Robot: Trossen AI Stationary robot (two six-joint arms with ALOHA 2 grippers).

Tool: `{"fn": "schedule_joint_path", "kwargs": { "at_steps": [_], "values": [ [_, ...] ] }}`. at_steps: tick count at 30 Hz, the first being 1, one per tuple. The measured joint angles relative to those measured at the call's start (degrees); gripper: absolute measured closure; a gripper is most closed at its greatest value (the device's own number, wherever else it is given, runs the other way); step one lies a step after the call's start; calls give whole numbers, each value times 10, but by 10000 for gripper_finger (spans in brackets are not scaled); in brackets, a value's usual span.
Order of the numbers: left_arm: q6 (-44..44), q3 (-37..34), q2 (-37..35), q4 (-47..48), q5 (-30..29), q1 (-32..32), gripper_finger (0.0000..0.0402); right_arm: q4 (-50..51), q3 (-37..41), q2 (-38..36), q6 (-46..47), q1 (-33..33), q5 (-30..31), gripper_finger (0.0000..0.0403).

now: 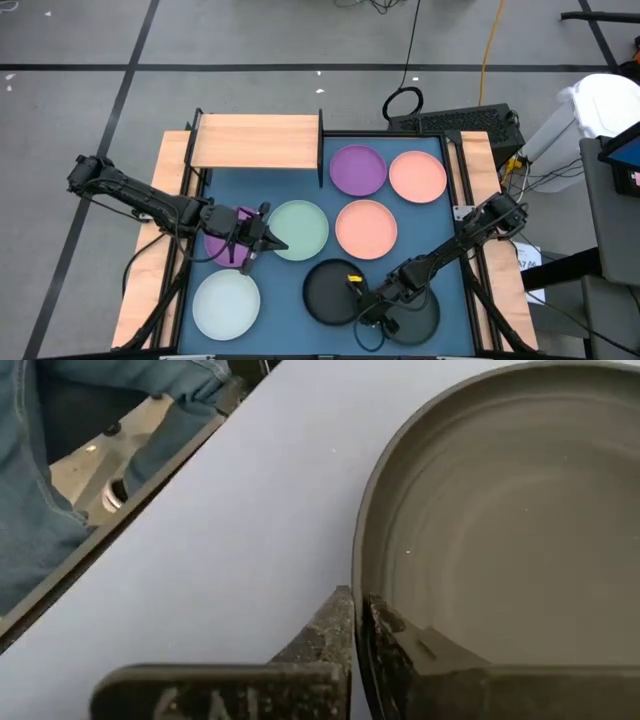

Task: Place and stack plates onto a shelf
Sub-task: Put the left black plate on the shelf

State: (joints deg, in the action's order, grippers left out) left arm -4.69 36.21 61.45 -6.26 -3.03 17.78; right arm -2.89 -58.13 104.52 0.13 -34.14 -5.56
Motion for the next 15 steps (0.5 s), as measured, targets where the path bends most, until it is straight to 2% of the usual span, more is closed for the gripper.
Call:
{"fn": "schedule_joint_path", "kwargs": {
  "at_steps": [5,15],
  "values": [
    [-2,0,0,0,0,0,400,1,0,-17,-16,0,0,401],
    [-7,0,0,1,0,0,400,16,0,-68,-28,-18,49,403]
  ]
}}
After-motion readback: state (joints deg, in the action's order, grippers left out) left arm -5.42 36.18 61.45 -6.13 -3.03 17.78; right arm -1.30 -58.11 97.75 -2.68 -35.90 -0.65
